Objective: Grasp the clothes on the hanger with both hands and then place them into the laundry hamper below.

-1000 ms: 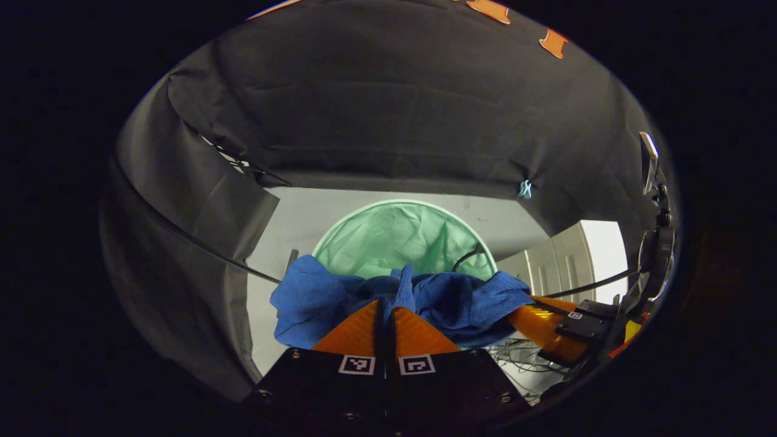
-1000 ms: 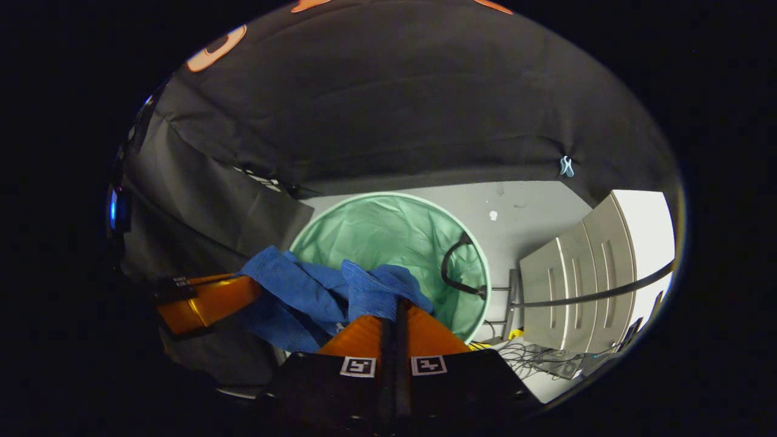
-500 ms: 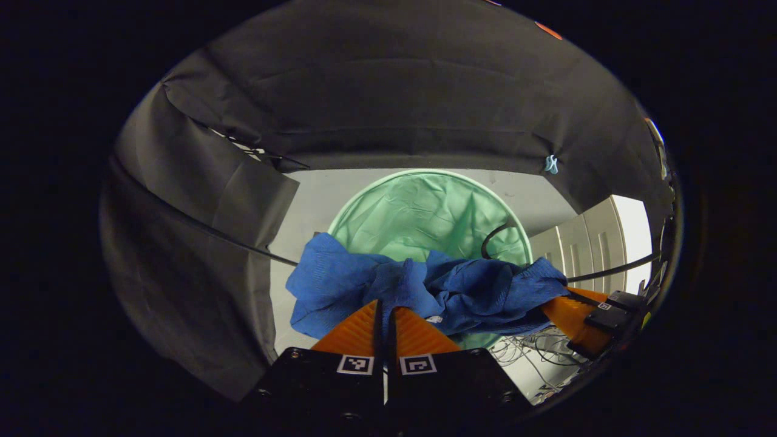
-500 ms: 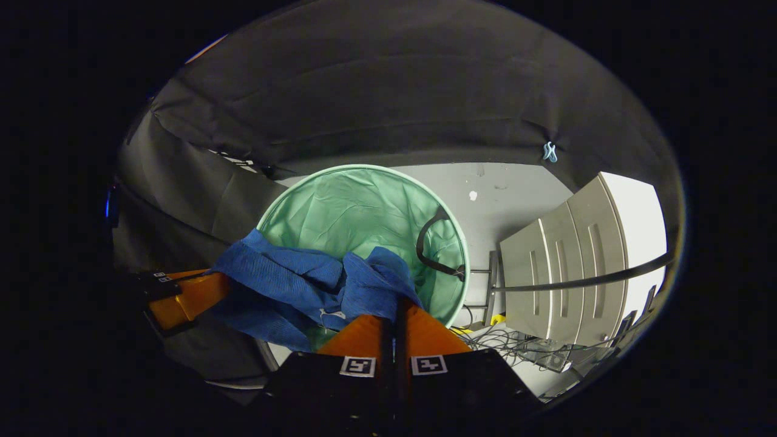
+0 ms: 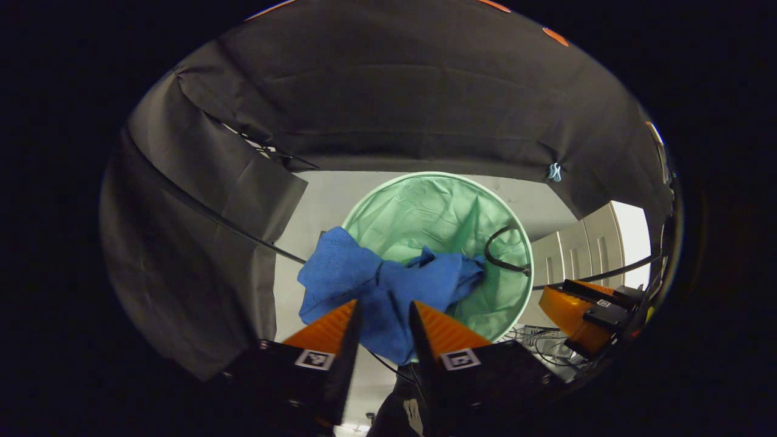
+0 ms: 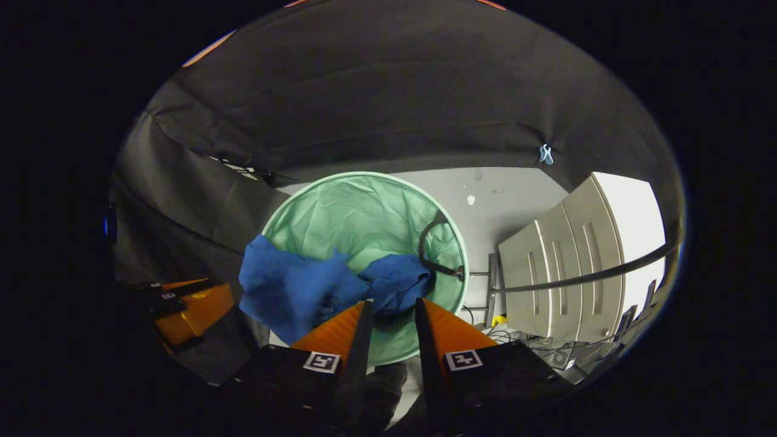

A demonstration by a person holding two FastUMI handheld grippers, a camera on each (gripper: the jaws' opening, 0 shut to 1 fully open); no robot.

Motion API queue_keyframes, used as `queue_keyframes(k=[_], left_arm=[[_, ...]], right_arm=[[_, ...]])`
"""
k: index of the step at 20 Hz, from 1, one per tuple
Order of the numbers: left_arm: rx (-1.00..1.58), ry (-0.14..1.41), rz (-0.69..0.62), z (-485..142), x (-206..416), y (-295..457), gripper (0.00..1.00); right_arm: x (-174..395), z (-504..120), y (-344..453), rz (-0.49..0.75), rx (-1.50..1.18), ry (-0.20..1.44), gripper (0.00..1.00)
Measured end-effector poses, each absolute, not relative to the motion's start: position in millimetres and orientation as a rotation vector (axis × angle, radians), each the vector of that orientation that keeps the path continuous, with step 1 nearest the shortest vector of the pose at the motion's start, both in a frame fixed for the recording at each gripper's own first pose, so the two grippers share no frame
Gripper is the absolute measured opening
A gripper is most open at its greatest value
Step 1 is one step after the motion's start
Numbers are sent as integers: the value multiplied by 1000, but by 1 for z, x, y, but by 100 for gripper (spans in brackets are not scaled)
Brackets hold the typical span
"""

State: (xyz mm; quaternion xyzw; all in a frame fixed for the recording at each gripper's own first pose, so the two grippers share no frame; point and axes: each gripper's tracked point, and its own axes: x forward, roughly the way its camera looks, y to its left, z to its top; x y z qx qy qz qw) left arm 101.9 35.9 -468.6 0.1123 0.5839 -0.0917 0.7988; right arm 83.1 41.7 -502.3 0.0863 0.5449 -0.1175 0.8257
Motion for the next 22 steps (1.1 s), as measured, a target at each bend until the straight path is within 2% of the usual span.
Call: queue_keyframes(k=[2,3,4,5,7,9,10,12,22], left_arm=[[247,1235,-200,-464,101,38,73],[250,1227,-198,-462,102,39,87],[251,1222,-198,-459,104,39,88],[251,1214,-195,-455,105,38,87],[244,1196,-189,-448,108,38,89],[243,1167,-177,-438,112,41,92],[243,1153,-177,-434,112,41,92],[239,1126,-187,-421,112,38,96],[178,1008,-150,-365,85,36,97]], right_arm=[[86,-494,45,-249,181,1133,51],[86,-491,48,-247,179,1122,57],[87,-486,48,-249,179,1111,64],[87,-485,46,-249,185,1101,66],[88,-478,49,-253,194,1079,79],[85,-467,49,-264,197,1053,86],[85,-461,47,-273,197,1038,100],[87,-448,42,-294,198,997,99],[62,-380,19,-338,166,836,99]])
